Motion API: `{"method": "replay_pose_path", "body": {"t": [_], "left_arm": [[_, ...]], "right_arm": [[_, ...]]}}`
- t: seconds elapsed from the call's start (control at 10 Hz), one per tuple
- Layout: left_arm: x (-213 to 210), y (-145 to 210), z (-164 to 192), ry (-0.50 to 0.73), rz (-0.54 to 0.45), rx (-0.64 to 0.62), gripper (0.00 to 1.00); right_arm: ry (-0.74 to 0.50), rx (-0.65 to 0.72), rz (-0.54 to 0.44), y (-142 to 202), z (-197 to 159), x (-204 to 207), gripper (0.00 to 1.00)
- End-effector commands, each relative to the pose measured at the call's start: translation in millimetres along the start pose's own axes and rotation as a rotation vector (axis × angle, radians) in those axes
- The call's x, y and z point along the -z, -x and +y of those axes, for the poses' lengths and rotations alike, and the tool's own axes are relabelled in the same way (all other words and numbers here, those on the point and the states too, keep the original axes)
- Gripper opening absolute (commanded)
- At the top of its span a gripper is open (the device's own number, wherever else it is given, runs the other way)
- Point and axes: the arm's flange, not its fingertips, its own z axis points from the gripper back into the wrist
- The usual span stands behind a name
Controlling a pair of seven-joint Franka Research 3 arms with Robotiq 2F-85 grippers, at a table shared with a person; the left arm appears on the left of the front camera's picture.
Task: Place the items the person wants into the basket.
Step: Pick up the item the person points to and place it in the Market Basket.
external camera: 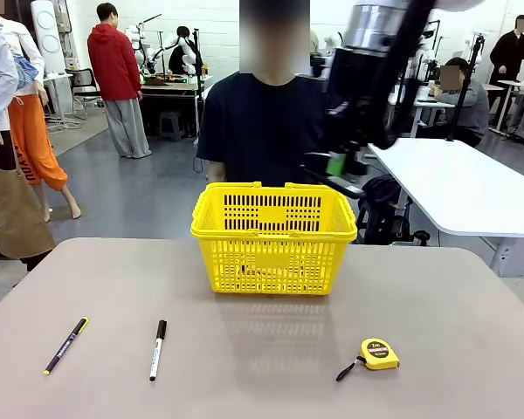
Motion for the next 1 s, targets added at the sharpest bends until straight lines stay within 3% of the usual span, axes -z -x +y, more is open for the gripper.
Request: {"method": "replay_pose_path", "body": {"t": [0.0,0.3,0.7,0.9], "left_arm": [[-1.5,0.8,0.8,0.000,-0.019,0.024,1.00],[-1.5,0.8,0.8,0.000,-0.019,0.024,1.00],[-1.5,0.8,0.8,0.000,-0.019,0.024,1.00],[-1.5,0.8,0.8,0.000,-0.019,0.024,1.00]], "right_arm": [[0.053,-0.037,-0.002,-53.6,-10.8,-4.1,0.00],[0.030,-0.105,0.029,-84.4,-42.3,57.7,0.00],[-0.034,-0.179,0.147,-92.2,-56.1,147.1,0.00],[-0.065,-0.185,0.179,-96.0,-61.5,172.4,0.00]]}}
